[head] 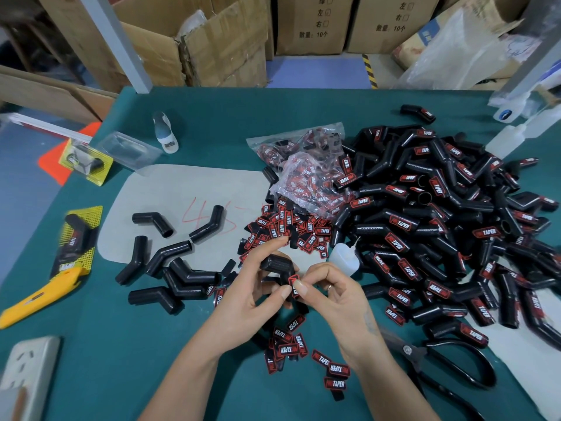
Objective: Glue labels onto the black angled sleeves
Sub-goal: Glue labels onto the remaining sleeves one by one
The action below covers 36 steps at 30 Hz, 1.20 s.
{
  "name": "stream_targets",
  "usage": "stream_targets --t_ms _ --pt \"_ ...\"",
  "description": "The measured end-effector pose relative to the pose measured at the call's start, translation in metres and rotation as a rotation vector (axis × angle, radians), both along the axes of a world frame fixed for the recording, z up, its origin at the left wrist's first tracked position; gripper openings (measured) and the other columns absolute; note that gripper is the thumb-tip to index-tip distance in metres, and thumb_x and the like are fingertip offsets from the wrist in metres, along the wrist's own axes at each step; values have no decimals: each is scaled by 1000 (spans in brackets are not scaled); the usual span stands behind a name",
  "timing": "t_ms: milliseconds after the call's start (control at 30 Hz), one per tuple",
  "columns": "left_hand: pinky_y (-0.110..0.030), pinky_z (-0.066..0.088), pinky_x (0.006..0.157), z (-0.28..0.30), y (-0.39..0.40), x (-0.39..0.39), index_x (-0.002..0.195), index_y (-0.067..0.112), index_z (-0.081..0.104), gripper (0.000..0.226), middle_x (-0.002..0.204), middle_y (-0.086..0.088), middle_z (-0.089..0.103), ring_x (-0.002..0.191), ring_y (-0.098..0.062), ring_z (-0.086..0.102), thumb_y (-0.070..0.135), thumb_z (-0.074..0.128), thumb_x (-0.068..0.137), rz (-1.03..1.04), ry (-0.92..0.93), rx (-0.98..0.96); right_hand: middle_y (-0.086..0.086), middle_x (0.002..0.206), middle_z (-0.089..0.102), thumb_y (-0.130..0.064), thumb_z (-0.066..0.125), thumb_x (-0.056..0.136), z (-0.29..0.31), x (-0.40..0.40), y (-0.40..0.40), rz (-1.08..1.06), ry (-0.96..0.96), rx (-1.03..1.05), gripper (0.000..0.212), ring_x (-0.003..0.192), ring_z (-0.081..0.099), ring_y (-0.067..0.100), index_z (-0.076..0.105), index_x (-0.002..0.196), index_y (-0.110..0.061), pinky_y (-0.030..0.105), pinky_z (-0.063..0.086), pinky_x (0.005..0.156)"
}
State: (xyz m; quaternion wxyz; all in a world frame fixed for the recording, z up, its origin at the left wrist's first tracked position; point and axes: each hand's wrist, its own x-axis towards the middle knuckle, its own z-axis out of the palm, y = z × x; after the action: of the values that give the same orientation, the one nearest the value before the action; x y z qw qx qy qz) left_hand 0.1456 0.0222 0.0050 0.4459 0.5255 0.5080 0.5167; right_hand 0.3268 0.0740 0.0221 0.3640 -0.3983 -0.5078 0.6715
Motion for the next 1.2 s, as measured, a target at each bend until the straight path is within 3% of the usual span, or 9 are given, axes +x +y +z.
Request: stream_targets --t_ms 267,433,533,900,1000,1067,1200 --pt "-68 56 82 -2 -1 1 154 43 40 64 128 -2 58 109 -31 61 21 66 99 21 3 -15 15 97 67 -37 82 81 0 1 -1 -4 -7 17 22 99 65 25 73 82 -16 63 46 104" --pt "-67 56 81 -2 1 2 154 42 40 63 124 2 59 104 -28 62 22 66 100 22 2 -9 13 95 67 -32 81 82 0 1 0 0 -15 23 17 97 65 21 73 81 -17 47 50 99" --pt "-67 57 81 -2 1 2 154 40 40 61 122 1 60 103 -28 62 34 69 101 31 -5 -3 8 94 67 -31 81 83 0 1 -1 5 -15 25 13 96 65 18 74 81 -19 37 48 95" --pt "-67 58 81 -5 1 2 156 37 38 63 124 3 60 107 -26 62 37 69 101 40 -5 13 3 94 68 -32 80 84 -1 1 0 12 -23 51 12 97 66 16 74 81 -22 28 47 93" --pt "-66 58 82 -2 1 3 154 41 40 61 123 4 60 106 -26 62 30 68 101 38 -15 4 2 96 69 -38 81 83 -2 1 0 5 -47 58 15 99 67 16 74 83 -24 30 47 94" --pt "-62 59 82 1 2 4 153 43 41 63 121 3 60 106 -25 62 24 67 100 38 -31 11 1 100 74 -40 82 83 -4 1 0 -3 -52 44 17 103 68 20 74 88 -26 40 50 98" --pt "-33 60 87 10 5 9 158 50 31 78 120 -10 66 106 -21 69 12 66 99 77 -214 55 -1 103 74 -59 83 81 -5 0 -3 -57 -59 45 36 105 67 24 69 98 -32 63 48 104"
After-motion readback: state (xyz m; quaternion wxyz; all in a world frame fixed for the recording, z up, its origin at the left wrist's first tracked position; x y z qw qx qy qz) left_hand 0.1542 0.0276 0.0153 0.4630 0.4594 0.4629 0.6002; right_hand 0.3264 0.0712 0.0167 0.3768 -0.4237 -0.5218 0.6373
